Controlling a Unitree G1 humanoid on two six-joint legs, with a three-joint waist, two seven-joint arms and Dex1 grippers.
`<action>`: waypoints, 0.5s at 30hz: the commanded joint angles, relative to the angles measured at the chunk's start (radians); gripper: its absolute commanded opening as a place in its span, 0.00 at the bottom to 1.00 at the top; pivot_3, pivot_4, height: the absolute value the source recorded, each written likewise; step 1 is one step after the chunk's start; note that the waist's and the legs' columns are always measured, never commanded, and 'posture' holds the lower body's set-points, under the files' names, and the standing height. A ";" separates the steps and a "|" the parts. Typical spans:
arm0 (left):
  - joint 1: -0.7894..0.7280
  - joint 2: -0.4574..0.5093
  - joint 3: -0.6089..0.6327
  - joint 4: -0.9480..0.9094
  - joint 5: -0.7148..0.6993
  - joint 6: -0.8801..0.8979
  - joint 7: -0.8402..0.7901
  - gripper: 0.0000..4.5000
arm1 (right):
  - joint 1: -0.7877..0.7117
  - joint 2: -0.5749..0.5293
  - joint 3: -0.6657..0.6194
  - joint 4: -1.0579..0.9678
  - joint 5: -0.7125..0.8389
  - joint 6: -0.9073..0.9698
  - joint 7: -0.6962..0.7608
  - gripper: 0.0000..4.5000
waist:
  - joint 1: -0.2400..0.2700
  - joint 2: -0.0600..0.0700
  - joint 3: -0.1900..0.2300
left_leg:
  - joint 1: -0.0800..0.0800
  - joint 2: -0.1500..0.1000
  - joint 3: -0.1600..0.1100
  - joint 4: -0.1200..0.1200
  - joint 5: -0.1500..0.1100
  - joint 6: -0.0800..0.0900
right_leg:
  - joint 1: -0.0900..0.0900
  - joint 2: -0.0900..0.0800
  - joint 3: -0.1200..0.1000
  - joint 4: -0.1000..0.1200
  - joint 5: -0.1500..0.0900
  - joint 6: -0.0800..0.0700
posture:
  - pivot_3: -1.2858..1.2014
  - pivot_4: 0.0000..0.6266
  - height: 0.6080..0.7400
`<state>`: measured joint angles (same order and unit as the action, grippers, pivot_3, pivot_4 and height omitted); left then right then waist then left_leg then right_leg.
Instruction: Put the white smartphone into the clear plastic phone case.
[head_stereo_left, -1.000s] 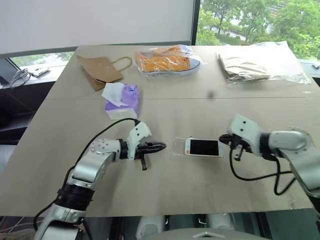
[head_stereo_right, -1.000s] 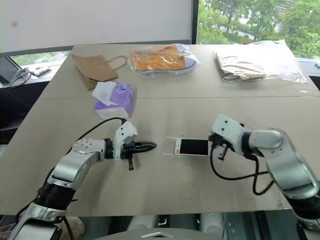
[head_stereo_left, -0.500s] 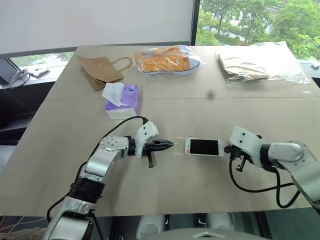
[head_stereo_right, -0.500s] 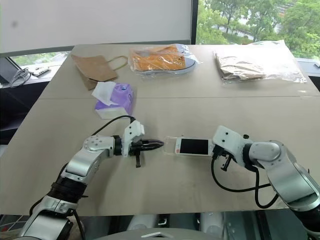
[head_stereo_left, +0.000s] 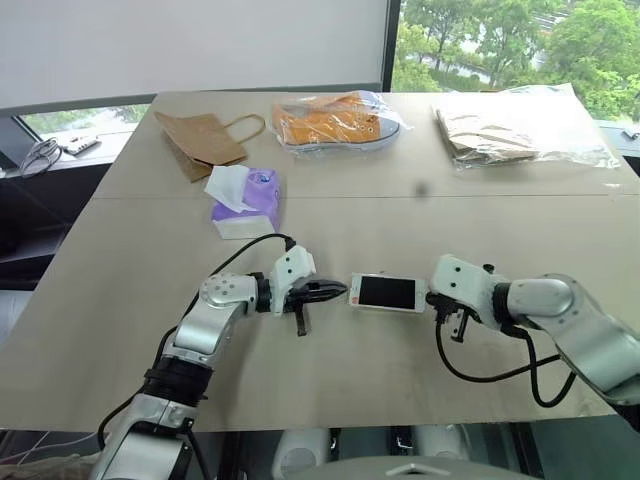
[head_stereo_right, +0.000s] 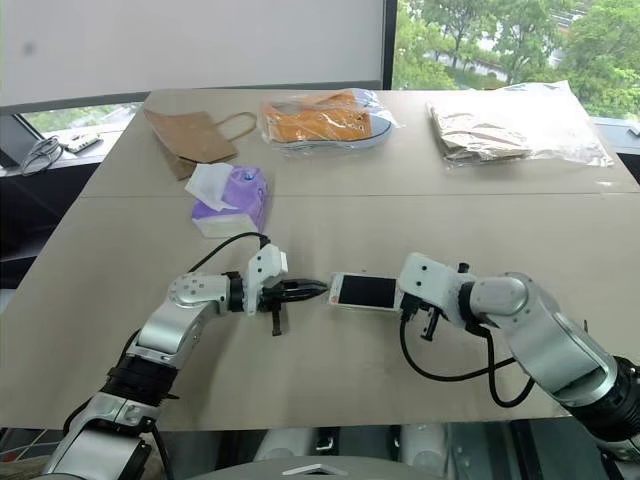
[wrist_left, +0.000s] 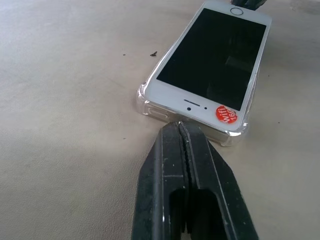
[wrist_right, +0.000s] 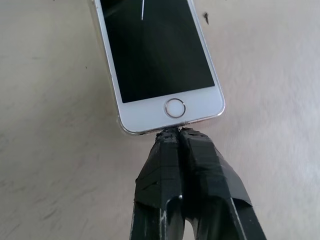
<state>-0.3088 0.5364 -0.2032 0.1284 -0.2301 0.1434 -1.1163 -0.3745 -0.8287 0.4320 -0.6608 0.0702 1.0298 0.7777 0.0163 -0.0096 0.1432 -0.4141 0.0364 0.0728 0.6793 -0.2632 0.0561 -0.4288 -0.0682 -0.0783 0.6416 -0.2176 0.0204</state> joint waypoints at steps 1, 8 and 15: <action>0.027 -0.019 -0.056 0.015 0.031 0.022 -0.006 0.00 | -0.045 0.028 0.033 -0.011 -0.007 -0.039 -0.003 0.00 | 0.000 0.000 0.000 | 0.000 0.000 0.000 0.000 0.000 0.000 | 0.000 0.000 0.000 0.000 0.000 0.000 | 0.52 0.24 1.00; 0.029 -0.018 -0.054 0.000 0.026 0.038 -0.006 0.00 | -0.060 0.068 0.038 0.019 0.010 -0.055 0.017 0.00 | -0.003 0.000 -0.001 | 0.001 0.001 0.000 0.001 0.000 0.000 | 0.000 0.001 0.000 0.001 0.000 0.000 | 0.52 0.24 1.00; 0.025 -0.019 -0.045 -0.029 0.017 0.079 -0.001 0.00 | -0.061 0.079 0.019 0.021 0.037 -0.064 0.058 0.00 | -0.003 0.000 -0.001 | 0.001 0.001 0.000 0.001 0.000 0.000 | 0.001 0.001 0.000 0.001 0.000 0.000 | 0.52 0.24 1.00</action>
<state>-0.3047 0.5367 -0.1938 0.1043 -0.2293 0.1919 -1.1111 -0.4118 -0.7826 0.4447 -0.5919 0.0555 1.0144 0.8051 0.0130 -0.0096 0.1420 -0.4129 0.0374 0.0729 0.6804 -0.2632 0.0561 -0.4280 -0.0668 -0.0781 0.6428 -0.2171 0.0201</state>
